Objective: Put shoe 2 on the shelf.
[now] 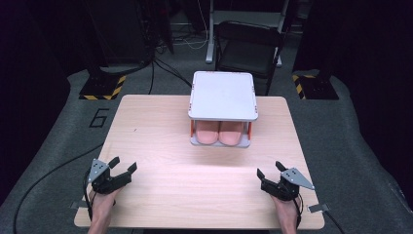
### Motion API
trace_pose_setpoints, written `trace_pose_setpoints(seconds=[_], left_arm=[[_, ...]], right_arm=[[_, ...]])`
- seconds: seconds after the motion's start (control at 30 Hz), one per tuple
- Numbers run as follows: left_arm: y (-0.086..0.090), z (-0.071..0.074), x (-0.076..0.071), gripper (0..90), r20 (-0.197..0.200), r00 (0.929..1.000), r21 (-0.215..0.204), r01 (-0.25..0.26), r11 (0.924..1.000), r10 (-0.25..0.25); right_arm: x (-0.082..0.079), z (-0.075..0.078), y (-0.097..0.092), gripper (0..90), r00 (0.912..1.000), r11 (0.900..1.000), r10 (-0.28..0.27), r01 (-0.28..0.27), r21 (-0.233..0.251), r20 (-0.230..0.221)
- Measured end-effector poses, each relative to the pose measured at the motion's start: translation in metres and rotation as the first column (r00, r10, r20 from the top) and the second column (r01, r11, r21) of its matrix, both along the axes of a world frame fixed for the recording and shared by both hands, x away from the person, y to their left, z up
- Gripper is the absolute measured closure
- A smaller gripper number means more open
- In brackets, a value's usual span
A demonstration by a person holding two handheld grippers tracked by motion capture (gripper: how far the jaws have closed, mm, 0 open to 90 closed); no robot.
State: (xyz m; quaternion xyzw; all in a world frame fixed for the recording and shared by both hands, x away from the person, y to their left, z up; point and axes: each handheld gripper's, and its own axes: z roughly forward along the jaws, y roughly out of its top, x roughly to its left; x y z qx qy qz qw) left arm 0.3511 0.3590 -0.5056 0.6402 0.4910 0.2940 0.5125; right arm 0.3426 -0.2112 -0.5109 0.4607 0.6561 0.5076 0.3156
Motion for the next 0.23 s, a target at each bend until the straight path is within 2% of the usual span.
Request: trace_pose_setpoints(seconds=[0.17, 0.23], left_arm=[[0.0013, 0.0009, -0.0008, 20.7, 0.006, 1.0, -0.006, -0.006, 1.0, 0.006], [0.0019, 0.001, -0.0007, 20.7, 0.005, 0.9999, -0.008, -0.009, 0.9999, 0.009]], right_arm=[[0.0006, -0.0003, -0.0026, 15.6, 1.0, 0.9998, -0.009, 0.009, 0.016, -0.003], [0.0012, -0.0006, -0.0026, 15.1, 0.9998, 0.9998, -0.02, 0.02, 0.008, -0.003]])
